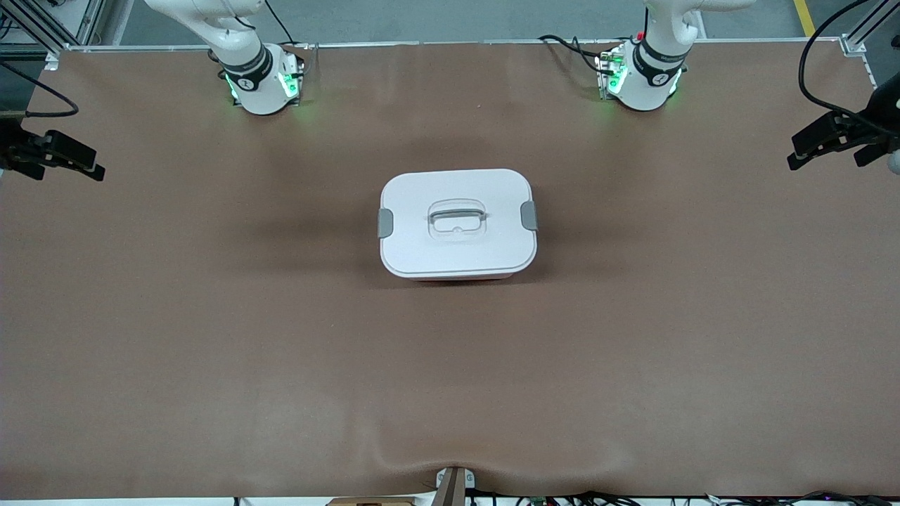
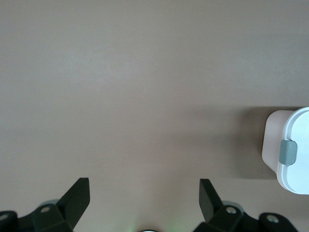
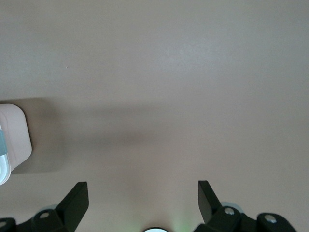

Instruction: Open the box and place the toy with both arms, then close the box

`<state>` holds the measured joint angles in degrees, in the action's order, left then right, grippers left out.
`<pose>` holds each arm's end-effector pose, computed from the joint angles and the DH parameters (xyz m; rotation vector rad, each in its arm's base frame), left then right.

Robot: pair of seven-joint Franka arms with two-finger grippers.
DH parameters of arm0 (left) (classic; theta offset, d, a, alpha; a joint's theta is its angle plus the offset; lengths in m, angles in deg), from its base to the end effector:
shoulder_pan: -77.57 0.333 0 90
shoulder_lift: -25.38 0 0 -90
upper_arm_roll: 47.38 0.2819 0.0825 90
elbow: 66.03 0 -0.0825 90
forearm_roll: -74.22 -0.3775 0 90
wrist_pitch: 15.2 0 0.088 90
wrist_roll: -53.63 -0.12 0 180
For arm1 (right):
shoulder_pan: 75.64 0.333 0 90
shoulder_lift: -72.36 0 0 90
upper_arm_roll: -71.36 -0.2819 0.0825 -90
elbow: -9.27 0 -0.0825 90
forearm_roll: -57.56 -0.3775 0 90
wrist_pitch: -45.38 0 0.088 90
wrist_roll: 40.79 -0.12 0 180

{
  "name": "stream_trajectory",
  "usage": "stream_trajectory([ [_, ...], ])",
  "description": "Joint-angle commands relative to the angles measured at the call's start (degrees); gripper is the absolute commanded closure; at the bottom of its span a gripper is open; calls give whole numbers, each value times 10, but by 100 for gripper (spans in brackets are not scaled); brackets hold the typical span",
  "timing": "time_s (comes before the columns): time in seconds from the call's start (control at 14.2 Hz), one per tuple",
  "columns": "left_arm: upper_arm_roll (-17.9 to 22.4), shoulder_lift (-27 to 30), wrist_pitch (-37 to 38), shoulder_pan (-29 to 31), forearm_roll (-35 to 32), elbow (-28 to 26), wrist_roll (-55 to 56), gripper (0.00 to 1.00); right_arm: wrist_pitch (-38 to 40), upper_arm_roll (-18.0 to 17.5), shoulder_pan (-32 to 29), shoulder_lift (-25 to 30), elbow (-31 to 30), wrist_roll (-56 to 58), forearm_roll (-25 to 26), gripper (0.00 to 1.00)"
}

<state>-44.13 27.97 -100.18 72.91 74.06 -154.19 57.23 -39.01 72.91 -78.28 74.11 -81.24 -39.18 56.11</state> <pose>0.5263 -0.0119 0.6088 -3.1403 -0.0603 0.0163 0.5269 -0.0356 0.5816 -3.1088 0.0676 0.1165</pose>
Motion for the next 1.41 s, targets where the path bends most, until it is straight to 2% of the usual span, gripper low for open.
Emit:
stream_trajectory([
  [0.0, 2, 9, -7, 0, 8, -9, -2, 0, 5, -4, -7, -4, 12, -2, -4, 0],
  [0.28, -1, 10, -4, -2, 6, -7, 56, 0, 5, -3, -10, -4, 15, -2, -3, 0],
  [1.34, 4, -5, 0, -2, -4, 11, 55, 0, 4, -2, -14, -4, 22, 1, -2, 0],
])
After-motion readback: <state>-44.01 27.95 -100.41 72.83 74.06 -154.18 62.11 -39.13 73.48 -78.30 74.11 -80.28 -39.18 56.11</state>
